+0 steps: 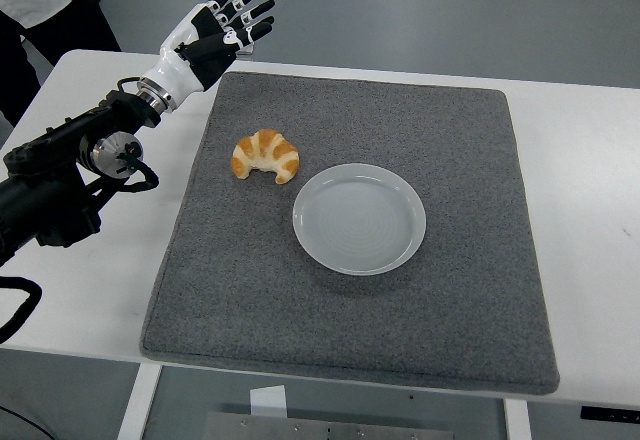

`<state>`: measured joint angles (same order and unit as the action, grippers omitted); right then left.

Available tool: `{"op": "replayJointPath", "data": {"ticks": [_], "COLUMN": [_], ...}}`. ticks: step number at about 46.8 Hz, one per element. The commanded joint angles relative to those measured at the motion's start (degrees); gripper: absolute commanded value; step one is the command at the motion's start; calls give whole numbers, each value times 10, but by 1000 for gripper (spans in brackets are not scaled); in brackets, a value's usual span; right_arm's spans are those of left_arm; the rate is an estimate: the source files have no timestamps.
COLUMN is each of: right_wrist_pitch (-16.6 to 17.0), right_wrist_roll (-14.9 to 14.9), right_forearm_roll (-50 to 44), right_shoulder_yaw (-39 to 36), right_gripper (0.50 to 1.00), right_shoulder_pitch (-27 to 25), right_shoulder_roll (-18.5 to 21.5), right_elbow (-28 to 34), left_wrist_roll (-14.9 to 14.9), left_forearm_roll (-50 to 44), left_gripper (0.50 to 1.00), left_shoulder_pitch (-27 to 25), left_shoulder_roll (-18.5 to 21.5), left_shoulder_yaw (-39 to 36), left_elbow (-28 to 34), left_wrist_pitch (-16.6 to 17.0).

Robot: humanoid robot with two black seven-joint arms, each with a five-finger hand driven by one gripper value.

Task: Place the bread on the plate

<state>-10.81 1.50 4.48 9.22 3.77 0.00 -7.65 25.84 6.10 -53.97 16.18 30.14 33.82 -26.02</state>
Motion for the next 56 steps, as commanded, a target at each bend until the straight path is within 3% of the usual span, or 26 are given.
{"op": "replayJointPath", "data": {"ticks": [1,56], "right_wrist_pitch": [1,1], "right_wrist_roll": [0,0], "right_forearm_roll": [0,0], "right_shoulder_yaw": [0,0], "right_gripper": [952,952], "right_shoulder_pitch": [0,0], "right_shoulder_roll": [0,0], "right_elbow": [0,0], "left_wrist_roll": [0,3], "left_forearm_roll": [1,-1], "left_gripper": [996,996], "left_shoulder_pitch": [0,-8], "left_shoulder_roll": [1,1], "left_shoulder_yaw": [0,14], "left_elbow": [-1,-18], "left_wrist_pitch": [0,15]}}
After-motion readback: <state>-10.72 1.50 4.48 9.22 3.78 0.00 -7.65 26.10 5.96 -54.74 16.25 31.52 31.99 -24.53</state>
